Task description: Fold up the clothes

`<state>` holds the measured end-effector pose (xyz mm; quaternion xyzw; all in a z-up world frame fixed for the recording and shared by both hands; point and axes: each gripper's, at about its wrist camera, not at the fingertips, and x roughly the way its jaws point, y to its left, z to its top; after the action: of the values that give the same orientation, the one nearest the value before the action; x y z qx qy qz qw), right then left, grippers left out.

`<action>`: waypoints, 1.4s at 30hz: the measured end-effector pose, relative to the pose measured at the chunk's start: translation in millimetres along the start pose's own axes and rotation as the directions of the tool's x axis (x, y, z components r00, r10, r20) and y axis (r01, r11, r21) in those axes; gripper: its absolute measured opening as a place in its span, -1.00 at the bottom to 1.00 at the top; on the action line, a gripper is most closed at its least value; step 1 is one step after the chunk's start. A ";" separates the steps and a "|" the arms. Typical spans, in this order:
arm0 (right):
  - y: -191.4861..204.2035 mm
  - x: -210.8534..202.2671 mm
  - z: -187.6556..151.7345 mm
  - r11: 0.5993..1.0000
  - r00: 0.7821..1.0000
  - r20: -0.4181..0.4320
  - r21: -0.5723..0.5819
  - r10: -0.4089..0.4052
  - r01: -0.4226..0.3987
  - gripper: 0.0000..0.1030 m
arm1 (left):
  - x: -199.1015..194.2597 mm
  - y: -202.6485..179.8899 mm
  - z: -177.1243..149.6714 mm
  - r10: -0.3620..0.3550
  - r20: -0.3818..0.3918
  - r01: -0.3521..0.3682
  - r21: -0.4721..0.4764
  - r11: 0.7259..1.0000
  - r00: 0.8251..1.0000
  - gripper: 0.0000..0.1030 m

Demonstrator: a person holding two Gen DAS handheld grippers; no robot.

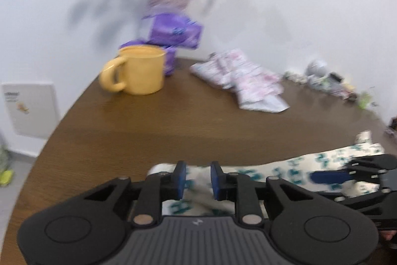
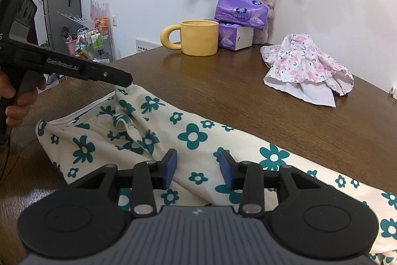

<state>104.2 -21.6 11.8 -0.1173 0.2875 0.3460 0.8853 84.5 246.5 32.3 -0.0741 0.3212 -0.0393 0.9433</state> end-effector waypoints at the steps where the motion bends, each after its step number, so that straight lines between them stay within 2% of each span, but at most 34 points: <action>1: 0.1 -0.2 -0.2 1.000 1.000 0.001 0.000 0.000 0.000 -0.26 | 3.8 3.4 -1.4 0.003 -0.023 -0.003 -0.015 1.000 1.000 -0.60; 3: 0.2 -0.6 -0.7 1.000 1.000 0.003 0.000 0.001 -0.001 -0.26 | 5.7 9.7 -5.1 0.000 -0.033 -0.002 -0.053 0.999 0.999 -0.60; 12: -0.3 -0.6 -1.2 1.000 1.000 0.005 0.004 0.006 -0.006 -0.25 | 3.9 8.1 -12.9 0.024 -0.007 -0.025 -0.061 0.998 1.000 -0.60; 16: -7.3 -5.2 1.1 0.999 1.000 0.001 0.037 0.021 -0.021 -0.18 | 2.3 12.8 -12.0 0.009 0.000 -0.009 -0.111 0.994 1.000 -0.60; 18: -17.8 -15.0 3.3 0.997 0.999 0.024 0.071 0.028 -0.030 -0.13 | -4.2 16.1 -9.1 0.002 0.015 0.001 -0.169 0.986 1.000 -0.58; 20: -30.1 -28.3 3.7 0.996 0.999 0.052 0.086 -0.008 0.004 -0.05 | -17.0 13.3 -5.3 0.017 0.080 -0.002 -0.187 0.982 0.997 -0.52; 22: -43.4 -41.1 3.0 0.994 0.996 0.071 0.100 -0.058 0.051 -0.05 | -27.3 5.2 -0.7 0.007 0.129 0.016 -0.177 0.984 0.992 -0.44; 25: -65.6 -51.0 -2.5 0.983 0.990 0.059 0.135 -0.130 0.121 -0.05 | -25.9 -17.0 6.3 -0.044 0.111 0.057 -0.118 0.991 0.993 -0.43; 29: -94.9 -57.5 -11.7 0.962 0.978 0.021 0.185 -0.207 0.199 -0.05 | -1.1 -54.5 5.0 -0.026 0.004 0.025 0.043 0.999 1.000 -0.42; 31: -107.3 -60.1 -16.8 0.952 0.972 -0.001 0.202 -0.234 0.229 -0.05 | 8.5 -61.7 -1.2 0.008 -0.030 -0.006 0.080 0.997 1.000 -0.42; 33: -115.6 -61.4 -22.7 0.948 0.970 -0.027 0.206 -0.243 0.243 -0.05 | 14.3 -58.8 -7.3 0.016 -0.046 -0.013 0.067 0.998 0.999 -0.44; 38: -128.2 -59.4 -36.6 0.943 0.964 -0.090 0.204 -0.250 0.264 -0.06 | 16.2 -55.8 -15.4 0.021 -0.029 -0.019 0.060 0.998 0.999 -0.50; 42: -135.4 -64.4 -48.2 0.939 0.966 -0.093 0.229 -0.242 0.257 -0.06 | 16.8 -60.0 -17.7 0.046 -0.017 -0.044 0.074 0.996 0.999 -0.50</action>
<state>137.4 -175.5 12.1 -0.0561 0.3378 0.1899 0.9201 85.3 183.2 18.2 -0.0315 0.3301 -0.0307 0.9429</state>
